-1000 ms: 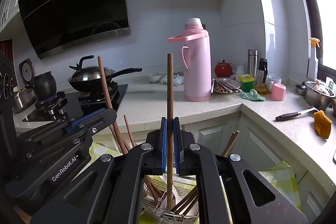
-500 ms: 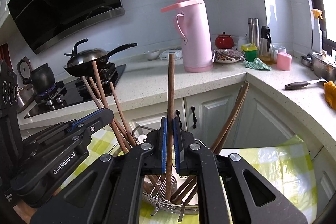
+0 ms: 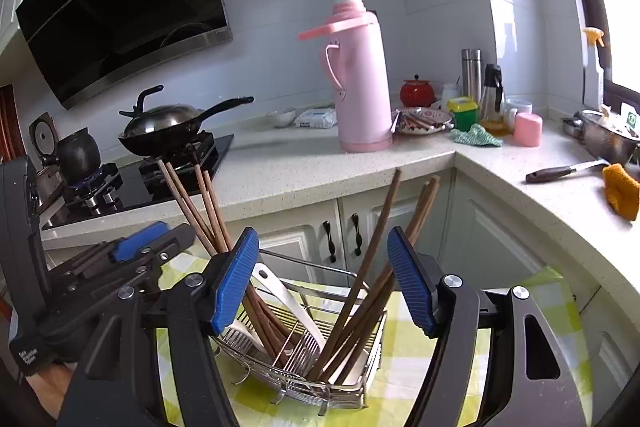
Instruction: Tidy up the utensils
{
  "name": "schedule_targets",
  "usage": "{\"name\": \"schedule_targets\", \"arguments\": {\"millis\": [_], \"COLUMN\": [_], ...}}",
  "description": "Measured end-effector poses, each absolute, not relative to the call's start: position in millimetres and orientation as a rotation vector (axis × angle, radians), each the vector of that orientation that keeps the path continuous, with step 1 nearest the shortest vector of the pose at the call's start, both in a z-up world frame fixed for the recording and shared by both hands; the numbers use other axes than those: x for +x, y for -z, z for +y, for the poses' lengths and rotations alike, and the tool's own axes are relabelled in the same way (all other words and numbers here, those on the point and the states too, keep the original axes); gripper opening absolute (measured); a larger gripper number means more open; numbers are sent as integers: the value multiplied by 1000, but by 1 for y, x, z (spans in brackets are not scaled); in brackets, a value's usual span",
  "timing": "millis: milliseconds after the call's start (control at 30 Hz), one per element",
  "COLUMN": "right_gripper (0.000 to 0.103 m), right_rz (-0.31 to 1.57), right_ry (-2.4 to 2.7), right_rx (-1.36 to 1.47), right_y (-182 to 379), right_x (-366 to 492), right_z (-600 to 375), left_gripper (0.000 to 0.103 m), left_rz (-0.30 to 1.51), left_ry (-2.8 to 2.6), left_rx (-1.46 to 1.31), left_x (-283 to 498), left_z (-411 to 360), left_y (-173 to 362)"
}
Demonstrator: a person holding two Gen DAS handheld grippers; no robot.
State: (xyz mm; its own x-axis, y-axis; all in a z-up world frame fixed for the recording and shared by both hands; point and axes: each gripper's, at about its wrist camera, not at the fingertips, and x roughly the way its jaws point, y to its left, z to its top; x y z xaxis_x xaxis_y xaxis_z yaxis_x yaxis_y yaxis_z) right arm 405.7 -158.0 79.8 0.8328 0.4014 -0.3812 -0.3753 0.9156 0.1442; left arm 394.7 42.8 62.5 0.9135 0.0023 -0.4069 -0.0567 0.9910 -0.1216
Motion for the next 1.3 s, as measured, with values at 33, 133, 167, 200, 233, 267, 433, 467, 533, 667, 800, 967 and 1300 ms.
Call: {"name": "schedule_targets", "arguments": {"millis": [33,133,167,200,233,267,433,467,533,667,800,967,1300], "right_gripper": [65,65,66,66,68,71,81,83,84,84,84,84,84], "right_rz": [409,387,380,374,369,366,348,343,333,338,367,400,437], "right_ry": [-405,-397,-394,-390,-389,-390,-376,-366,-357,-356,-366,-378,-371], "right_rx": [65,76,75,71,65,59,-4,-16,-28,-46,-52,-46,-66], "right_y": [-83,-92,-96,-99,-102,-105,-114,-114,-115,-113,-104,-86,-64], "right_x": [402,392,387,383,377,372,333,325,309,284,266,254,243], "right_z": [-161,-173,-176,-179,-181,-183,-189,-190,-192,-197,-200,-203,-206], "left_gripper": [65,86,92,95,99,98,98,98,98,98,98,98,98], "left_rz": [398,356,344,329,314,302,289,281,273,285,284,296,361], "left_ry": [-51,-87,-94,-104,-115,-121,-142,-139,-138,-95,-77,-54,-19], "left_rx": [-128,-97,-71,-36,2,42,139,123,74,-20,-3,35,29], "left_x": [389,373,368,362,355,349,314,306,291,264,241,225,216], "left_z": [46,52,52,50,49,46,36,38,43,55,55,47,45], "left_y": [-65,-76,-79,-83,-87,-90,-96,-96,-97,-96,-93,-90,-65]}}
